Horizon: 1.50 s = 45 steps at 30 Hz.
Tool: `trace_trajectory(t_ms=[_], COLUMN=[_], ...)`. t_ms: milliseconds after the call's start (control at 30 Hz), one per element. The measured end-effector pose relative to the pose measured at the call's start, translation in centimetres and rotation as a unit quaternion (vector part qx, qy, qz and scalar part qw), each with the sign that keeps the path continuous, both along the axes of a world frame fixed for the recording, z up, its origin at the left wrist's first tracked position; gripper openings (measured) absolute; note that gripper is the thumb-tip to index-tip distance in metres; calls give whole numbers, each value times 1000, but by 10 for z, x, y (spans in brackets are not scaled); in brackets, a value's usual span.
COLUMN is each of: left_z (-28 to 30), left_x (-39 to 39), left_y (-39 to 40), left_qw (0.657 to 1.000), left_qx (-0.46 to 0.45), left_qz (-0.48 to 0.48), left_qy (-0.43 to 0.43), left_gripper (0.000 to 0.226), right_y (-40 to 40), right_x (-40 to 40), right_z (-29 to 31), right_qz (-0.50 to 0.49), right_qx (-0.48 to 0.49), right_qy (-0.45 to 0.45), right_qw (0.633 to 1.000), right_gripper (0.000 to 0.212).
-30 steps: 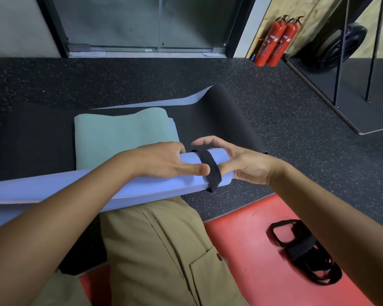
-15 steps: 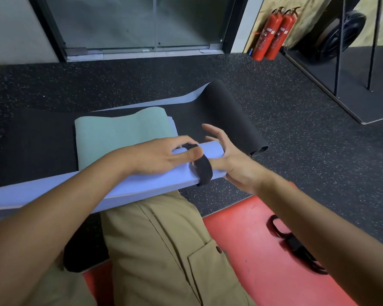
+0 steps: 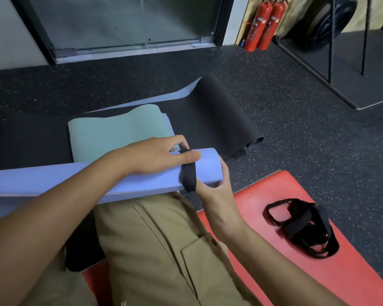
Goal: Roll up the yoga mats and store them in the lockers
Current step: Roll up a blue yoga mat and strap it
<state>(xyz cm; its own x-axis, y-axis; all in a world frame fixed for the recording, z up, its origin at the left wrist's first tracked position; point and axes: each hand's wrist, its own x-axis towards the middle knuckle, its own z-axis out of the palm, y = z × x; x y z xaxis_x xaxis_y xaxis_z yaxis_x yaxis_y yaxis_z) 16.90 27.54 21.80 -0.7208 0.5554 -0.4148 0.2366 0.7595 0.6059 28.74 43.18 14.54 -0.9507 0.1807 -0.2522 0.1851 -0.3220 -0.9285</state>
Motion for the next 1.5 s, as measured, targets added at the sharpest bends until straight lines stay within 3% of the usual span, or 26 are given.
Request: trace_trajectory(t_ms=[100, 167, 567, 800, 967, 1200, 1333, 1500], left_z=[0, 0, -2, -5, -6, 16, 17, 13], left_x=[-1, -3, -12, -15, -12, 6, 17, 35], left_y=[-1, -3, -18, -28, -31, -73, -104, -115], left_qw=[1000, 1000, 997, 983, 988, 996, 994, 991], left_qx=[-6, 10, 57, 151, 140, 82, 94, 97], left_qz=[1, 11, 48, 48, 49, 25, 51, 95], left_qy=[-11, -23, -37, -97, -31, -10, -35, -17], left_gripper=[53, 53, 61, 75, 61, 90, 82, 91], right_y=[11, 17, 20, 49, 39, 34, 28, 17], right_x=[-2, -3, -26, -41, -48, -60, -67, -77], right_z=[7, 12, 7, 29, 38, 50, 60, 68], right_qz=[97, 110, 108, 283, 199, 157, 151, 144], right_qx=[46, 69, 206, 65, 46, 87, 104, 125], right_qy=[20, 27, 65, 17, 20, 44, 57, 79], right_qw=[994, 991, 970, 957, 979, 983, 981, 979], right_gripper=[77, 73, 98, 91, 61, 47, 51, 62])
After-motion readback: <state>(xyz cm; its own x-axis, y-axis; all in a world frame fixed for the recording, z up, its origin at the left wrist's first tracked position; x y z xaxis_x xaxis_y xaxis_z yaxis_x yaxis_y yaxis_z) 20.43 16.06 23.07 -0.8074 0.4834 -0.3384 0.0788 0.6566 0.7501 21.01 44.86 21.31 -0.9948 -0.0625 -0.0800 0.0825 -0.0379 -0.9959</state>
